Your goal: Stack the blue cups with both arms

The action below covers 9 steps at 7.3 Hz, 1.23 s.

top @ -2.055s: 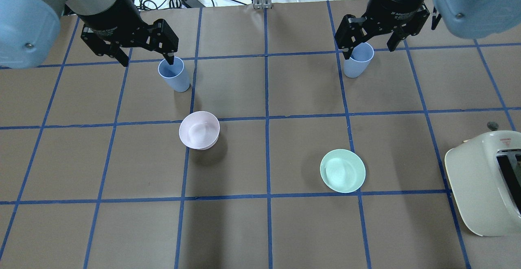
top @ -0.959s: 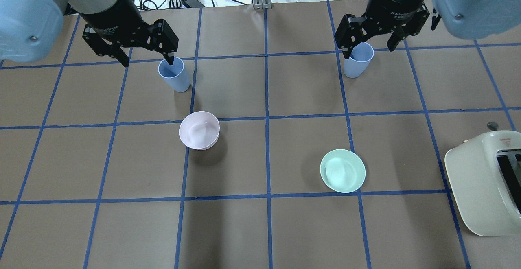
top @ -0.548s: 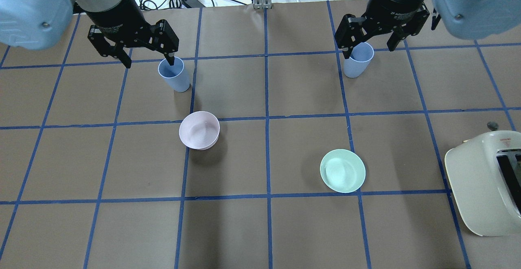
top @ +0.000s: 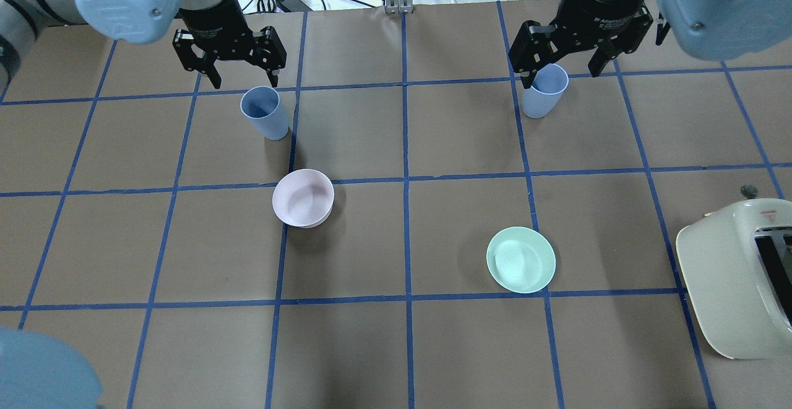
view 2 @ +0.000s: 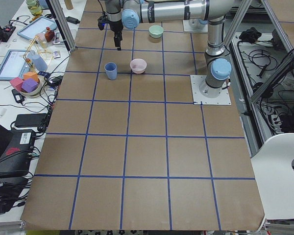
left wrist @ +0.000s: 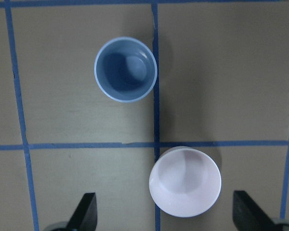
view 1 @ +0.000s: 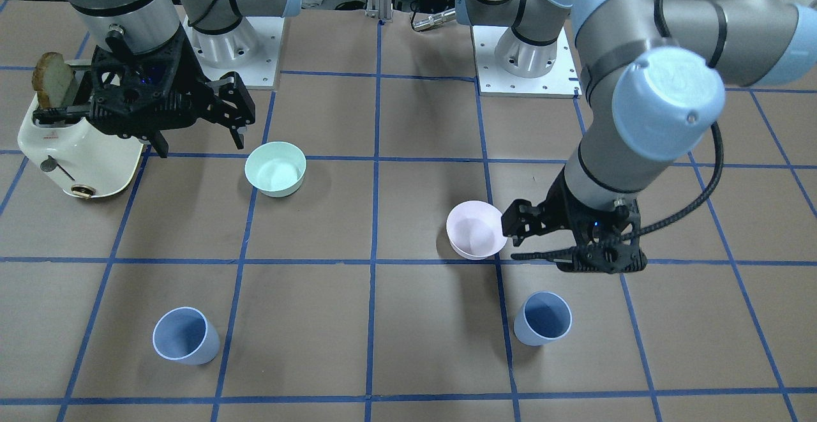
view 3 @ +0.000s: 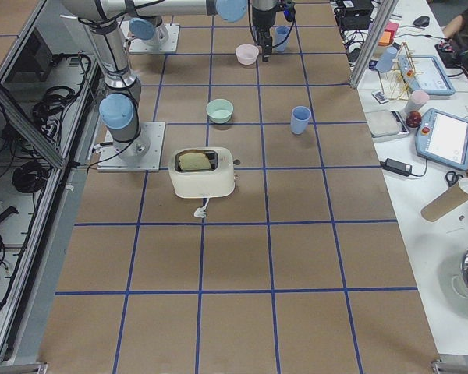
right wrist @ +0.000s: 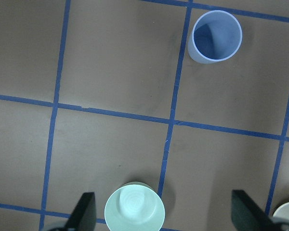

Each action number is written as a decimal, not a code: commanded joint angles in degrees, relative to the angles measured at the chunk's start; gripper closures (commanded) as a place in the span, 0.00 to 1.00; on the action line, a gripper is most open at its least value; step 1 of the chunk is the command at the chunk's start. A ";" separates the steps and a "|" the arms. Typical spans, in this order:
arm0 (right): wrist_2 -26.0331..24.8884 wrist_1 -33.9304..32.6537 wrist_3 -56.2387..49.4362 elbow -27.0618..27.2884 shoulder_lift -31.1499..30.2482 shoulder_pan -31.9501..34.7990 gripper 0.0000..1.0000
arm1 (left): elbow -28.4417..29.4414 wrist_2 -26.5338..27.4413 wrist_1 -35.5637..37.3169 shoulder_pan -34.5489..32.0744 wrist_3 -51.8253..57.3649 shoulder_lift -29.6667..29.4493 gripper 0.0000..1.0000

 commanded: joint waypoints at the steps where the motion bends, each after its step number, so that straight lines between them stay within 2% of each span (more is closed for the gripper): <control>1: 0.52 -1.79 -0.09 -0.14 0.88 -1.38 0.00 | 0.60 0.48 7.36 0.45 0.11 -7.31 0.00; 2: 0.87 -1.89 -1.05 -0.66 3.15 -3.66 0.00 | 0.08 0.48 9.03 1.15 0.46 -9.60 0.00; 3: 0.61 -4.85 -1.14 -1.01 5.52 -5.59 0.00 | 0.25 0.48 10.09 1.16 0.64 -10.49 0.00; 4: 0.70 -6.62 -1.14 -0.32 7.72 -6.83 0.00 | 0.16 0.39 10.10 1.16 0.64 -11.29 0.03; 5: 0.78 -7.94 -1.23 -0.57 9.04 -6.76 0.00 | 0.16 -0.13 10.28 1.16 0.64 -11.56 0.25; 6: 0.26 -13.61 -1.41 -0.66 13.93 -7.02 0.00 | 0.16 -0.13 10.37 1.16 0.72 -11.99 0.58; 7: 0.17 -18.19 -2.36 -1.01 17.55 -7.63 0.00 | 0.16 -0.13 10.63 0.99 0.64 -12.35 0.98; 9: 0.35 -23.22 -3.59 -0.40 22.82 -9.21 0.00 | 0.42 -0.22 11.07 0.81 0.29 -12.26 1.00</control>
